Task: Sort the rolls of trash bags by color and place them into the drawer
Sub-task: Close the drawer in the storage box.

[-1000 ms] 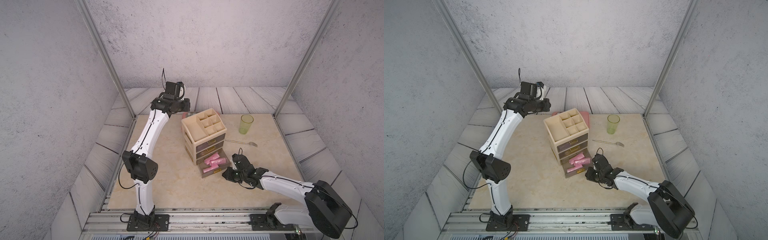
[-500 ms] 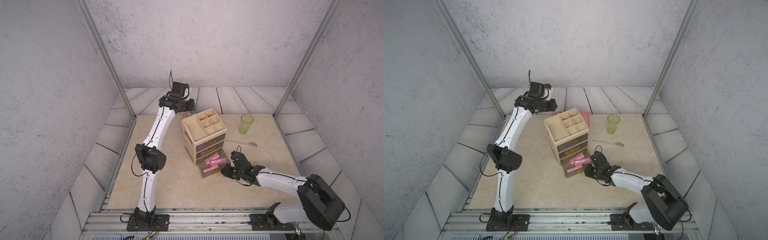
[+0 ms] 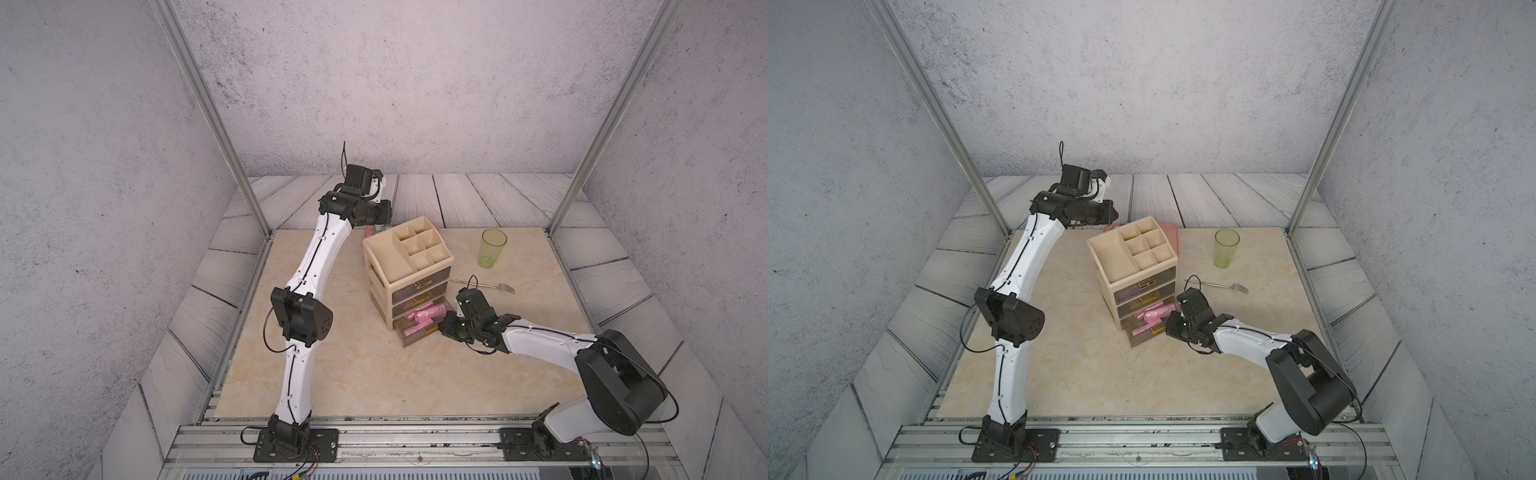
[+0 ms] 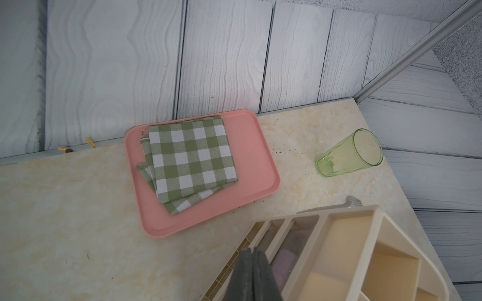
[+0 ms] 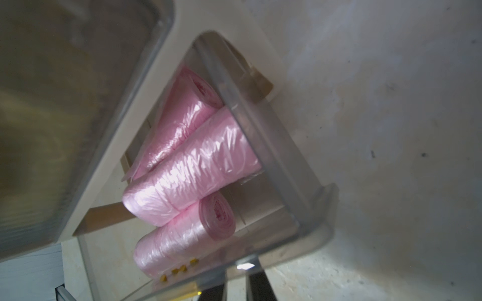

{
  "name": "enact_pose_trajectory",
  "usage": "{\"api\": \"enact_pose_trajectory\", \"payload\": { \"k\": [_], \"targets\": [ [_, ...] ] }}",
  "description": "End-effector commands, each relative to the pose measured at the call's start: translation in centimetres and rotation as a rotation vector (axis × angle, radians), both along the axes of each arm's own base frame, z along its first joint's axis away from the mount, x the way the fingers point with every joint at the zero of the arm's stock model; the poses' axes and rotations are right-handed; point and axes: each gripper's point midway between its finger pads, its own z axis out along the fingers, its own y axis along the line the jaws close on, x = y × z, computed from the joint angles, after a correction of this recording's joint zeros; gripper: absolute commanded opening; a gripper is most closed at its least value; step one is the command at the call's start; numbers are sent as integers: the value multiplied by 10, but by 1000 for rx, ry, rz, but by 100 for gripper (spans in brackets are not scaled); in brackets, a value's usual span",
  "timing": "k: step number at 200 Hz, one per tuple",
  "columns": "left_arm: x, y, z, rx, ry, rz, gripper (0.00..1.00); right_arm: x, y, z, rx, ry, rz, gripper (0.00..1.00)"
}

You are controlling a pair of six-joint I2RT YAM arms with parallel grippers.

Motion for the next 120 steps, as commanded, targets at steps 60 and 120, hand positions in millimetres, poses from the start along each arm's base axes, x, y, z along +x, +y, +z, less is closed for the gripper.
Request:
{"api": "enact_pose_trajectory", "payload": {
  "k": [60, 120],
  "targets": [
    [-5, -3, -14, 21, 35, -27, 5, 42, 36, 9, 215, 1, -68, 17],
    [-6, -3, -16, 18, 44, -31, 5, 61, 46, 15, 388, -9, -139, 18]
  ]
}}
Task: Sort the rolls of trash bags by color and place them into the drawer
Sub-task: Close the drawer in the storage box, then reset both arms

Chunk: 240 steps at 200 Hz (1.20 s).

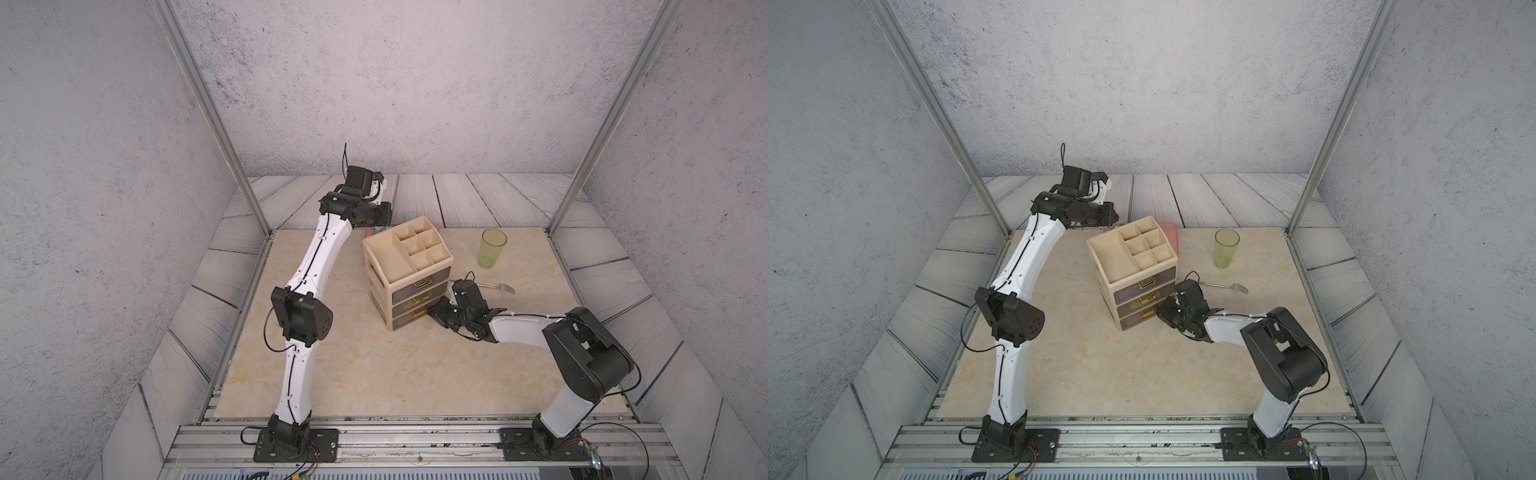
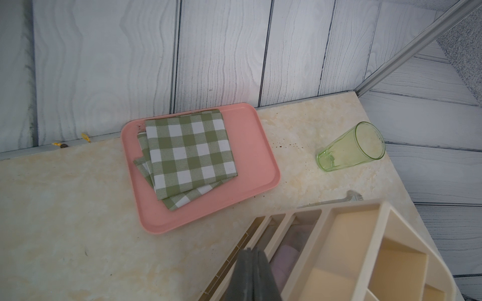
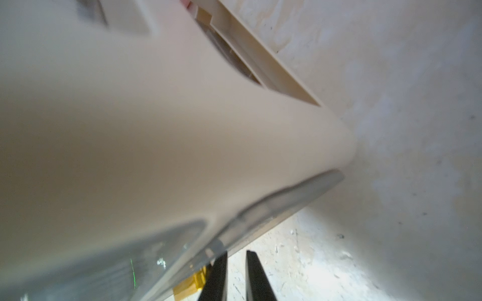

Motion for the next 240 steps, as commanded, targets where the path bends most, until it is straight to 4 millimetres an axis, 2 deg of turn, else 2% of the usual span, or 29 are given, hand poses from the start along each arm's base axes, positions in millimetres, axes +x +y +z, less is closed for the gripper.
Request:
{"api": "enact_pose_trajectory", "payload": {
  "k": [1, 27, 48, 78, 95, 107, 127, 146, 151, 153, 155, 158, 175, 181, 190, 203, 213, 226, 240],
  "targets": [
    [-4, -3, -10, 11, 27, -20, 5, 12, 13, 14, 124, -30, -19, 18],
    [-4, -2, -8, 9, 22, -18, 5, 15, 20, 14, 158, -19, -7, 18],
    [-5, 1, -1, 7, 7, -11, 5, 8, 16, 12, 139, -10, -1, 18],
    [-9, 17, 35, -22, -50, 32, 7, -12, -4, 15, 40, -22, 22, 20],
    [-18, 27, 59, -51, -76, 57, 11, -22, -20, 25, -28, -55, 28, 22],
    [-29, 32, 72, -62, -91, 64, 19, -28, -32, 38, -87, -93, 30, 25],
    [-51, 40, 88, -100, -125, 78, 41, -30, -59, 67, -197, -169, 0, 33],
    [-71, 54, 99, -180, -172, 117, 58, -28, -89, 104, -310, -269, -68, 51],
    [-76, 58, 99, -200, -181, 128, 68, -26, -99, 115, -341, -301, -97, 57],
    [-78, 60, 103, -210, -196, 133, 77, -26, -102, 120, -354, -313, -108, 59],
    [-80, 63, 104, -218, -207, 140, 90, -25, -106, 124, -367, -325, -121, 61],
    [-83, 66, 106, -225, -221, 151, 95, -25, -112, 130, -389, -343, -142, 64],
    [-101, 85, 111, -235, -334, 209, 96, -19, -144, 162, -462, -461, -296, 67],
    [-106, 90, 109, -254, -379, 233, 96, -18, -152, 173, -494, -516, -323, 77],
    [-114, 100, 108, -313, -476, 277, 96, -17, -156, 192, -532, -604, -316, 86],
    [-129, 122, 109, -414, -608, 386, 96, -16, -154, 219, -591, -711, -253, 91],
    [-140, 136, 102, -423, -651, 438, 96, -12, -153, 235, -634, -762, -236, 93],
    [-145, 146, 89, -338, -648, 459, 96, -4, -156, 251, -706, -812, -229, 94],
    [-143, 161, 61, -229, -585, 508, 96, 6, -162, 259, -789, -843, -245, 95]
  ]
}}
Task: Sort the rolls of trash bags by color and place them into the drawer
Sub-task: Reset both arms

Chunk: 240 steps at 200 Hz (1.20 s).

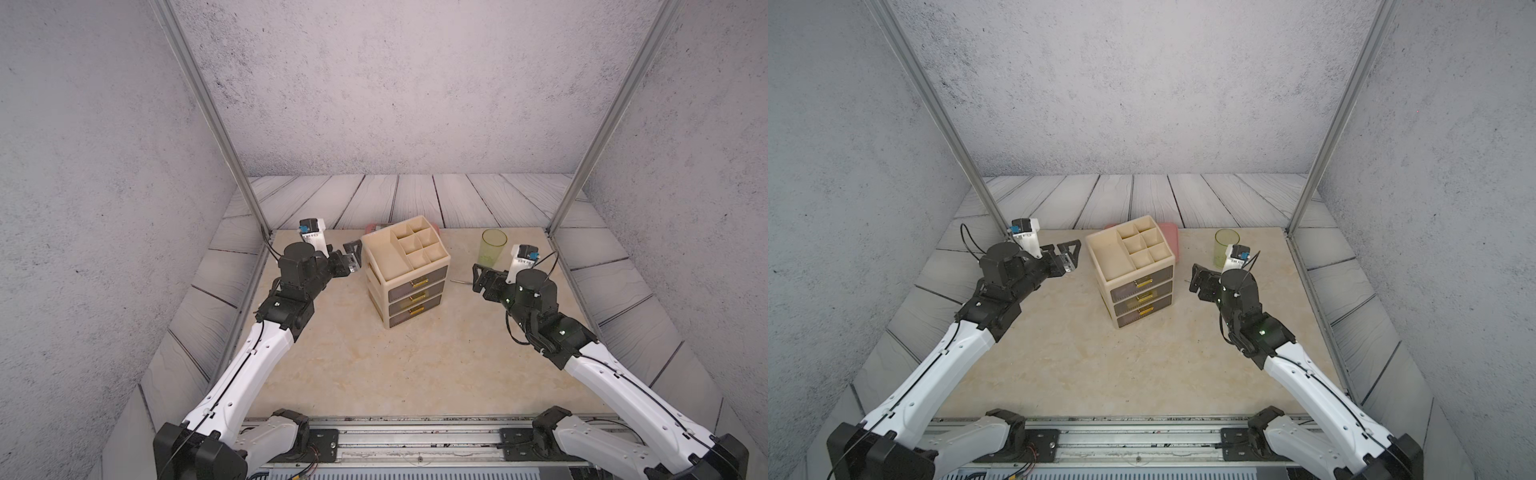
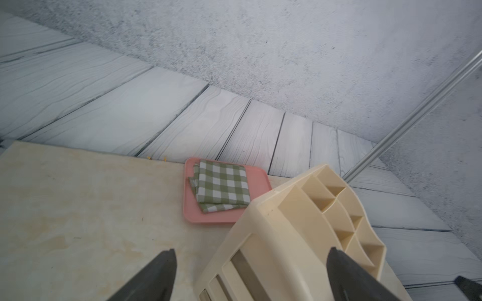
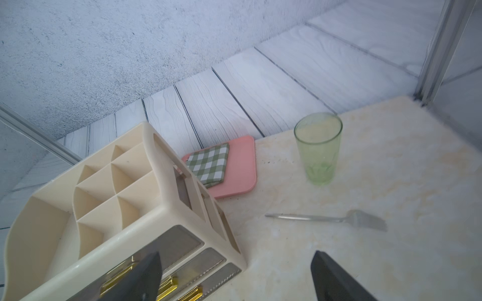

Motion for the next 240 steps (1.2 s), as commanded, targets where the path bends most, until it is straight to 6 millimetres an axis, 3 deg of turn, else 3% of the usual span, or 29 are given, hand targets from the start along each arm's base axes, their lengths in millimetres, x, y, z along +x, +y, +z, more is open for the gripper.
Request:
{"api": "enact_pose_trajectory", "payload": {
  "k": [1, 19, 56, 83, 102, 130, 172, 207, 223, 240],
  "targets": [
    [6, 32, 27, 26, -131, 152, 96, 17, -19, 22, -236, -88, -72, 95],
    [7, 51, -15, 154, -61, 212, 96, 34, -39, 14, -292, -90, -163, 96],
    [-1, 101, -104, 280, 90, 369, 96, 66, -71, -36, -337, -36, -212, 97],
    [-17, 134, -149, 355, 181, 455, 96, 68, -125, -82, -334, 47, -296, 97],
    [-27, 149, -160, 403, 160, 490, 96, 58, -158, -109, -353, 91, -312, 97],
    [-30, 166, -176, 393, 184, 528, 96, 48, -168, -145, -470, 182, -236, 97],
    [-8, 169, -203, 403, 237, 484, 96, 51, -157, -174, -358, 167, -210, 97],
    [20, 157, -202, 427, 180, 391, 96, 58, -160, -191, -309, 129, -254, 97],
    [25, 157, -197, 445, 116, 387, 96, 61, -162, -196, -303, 111, -276, 97],
    [17, 153, -220, 438, 85, 362, 96, 62, -153, -210, -312, 99, -220, 98]
  ]
}}
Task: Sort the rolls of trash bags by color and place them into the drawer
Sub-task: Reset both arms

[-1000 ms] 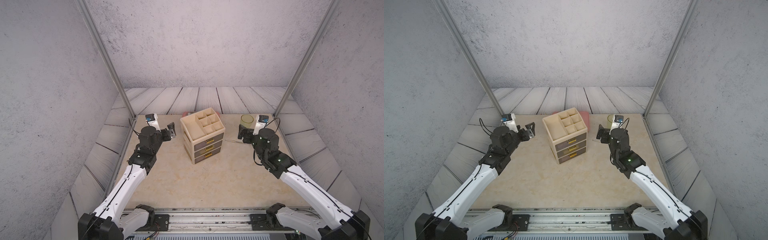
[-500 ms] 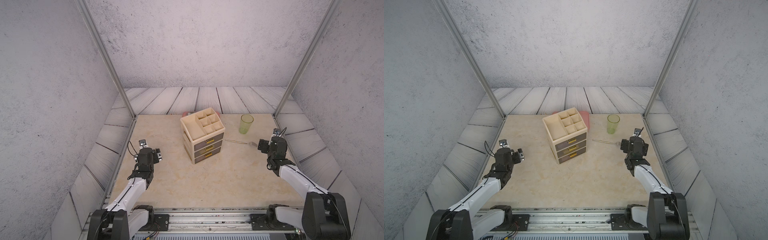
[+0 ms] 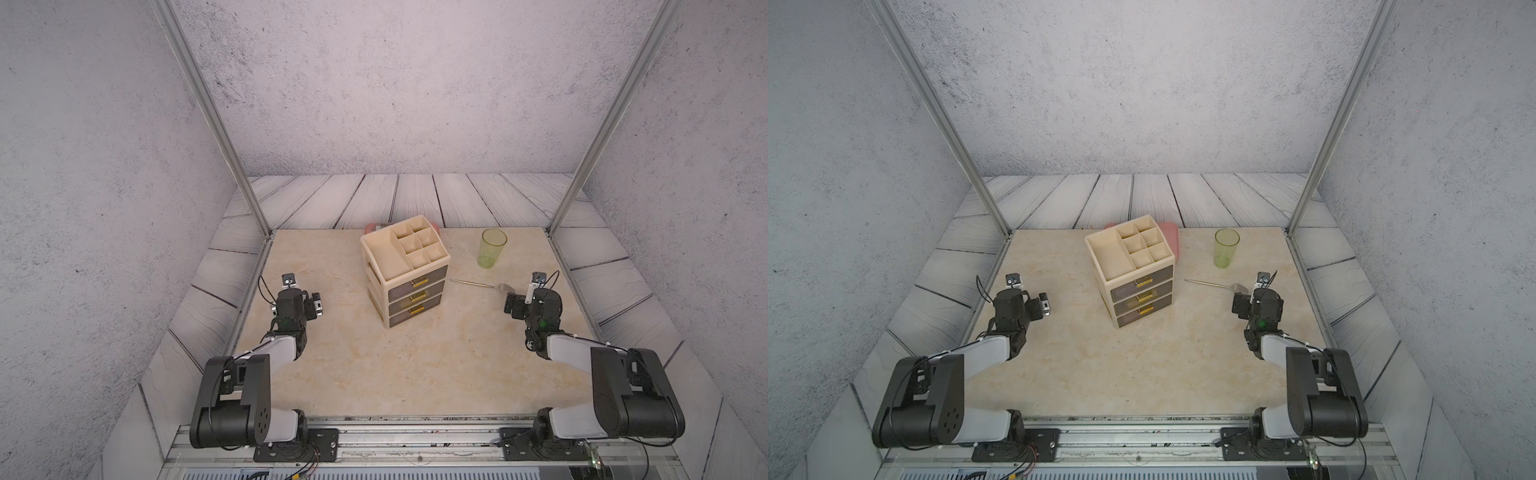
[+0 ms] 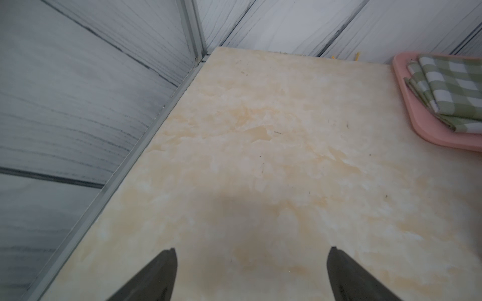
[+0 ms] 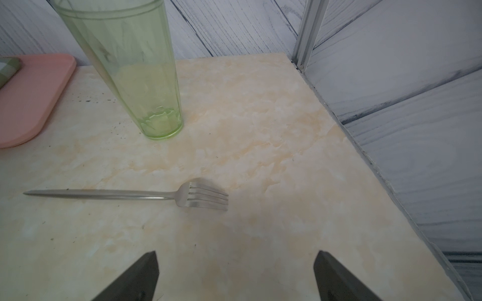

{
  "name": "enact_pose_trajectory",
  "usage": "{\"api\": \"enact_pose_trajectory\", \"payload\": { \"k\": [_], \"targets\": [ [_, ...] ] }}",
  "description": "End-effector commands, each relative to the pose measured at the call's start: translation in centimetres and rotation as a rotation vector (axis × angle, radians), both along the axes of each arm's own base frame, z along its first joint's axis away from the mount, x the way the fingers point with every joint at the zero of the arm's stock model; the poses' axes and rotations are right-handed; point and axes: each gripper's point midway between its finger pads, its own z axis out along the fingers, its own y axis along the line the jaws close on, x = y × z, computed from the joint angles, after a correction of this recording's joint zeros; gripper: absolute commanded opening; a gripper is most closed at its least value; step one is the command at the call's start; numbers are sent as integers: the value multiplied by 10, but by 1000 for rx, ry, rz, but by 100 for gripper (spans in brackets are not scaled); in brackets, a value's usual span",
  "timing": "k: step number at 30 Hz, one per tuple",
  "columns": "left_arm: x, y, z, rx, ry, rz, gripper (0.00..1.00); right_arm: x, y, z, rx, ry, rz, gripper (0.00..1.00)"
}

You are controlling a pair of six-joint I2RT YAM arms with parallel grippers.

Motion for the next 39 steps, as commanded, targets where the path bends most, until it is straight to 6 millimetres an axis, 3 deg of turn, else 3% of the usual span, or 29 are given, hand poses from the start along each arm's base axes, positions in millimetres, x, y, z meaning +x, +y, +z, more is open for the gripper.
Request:
{"api": "enact_pose_trajectory", "payload": {
  "k": [1, 3, 6, 8, 28, 31, 39],
  "targets": [
    [4, -7, 1, 29, -120, -73, 96, 12, 8, 5, 17, -109, 39, 98],
    [9, -10, 7, 44, -209, -94, 96, 13, 10, 6, 13, -117, 44, 99],
    [16, -14, -1, 30, -69, -120, 96, 16, 13, 4, -15, -78, 42, 99],
    [24, -19, -3, 38, -90, -158, 96, 17, 15, 3, -43, -65, 36, 99],
    [24, -19, -5, 32, -36, -155, 96, 16, 15, 4, -49, -65, 28, 99],
    [24, -19, -4, 35, -36, -152, 96, 21, 26, 0, -40, -41, 98, 99],
    [24, -19, -4, 38, -38, -148, 96, 19, 25, 2, -31, -49, 102, 99]
  ]
}}
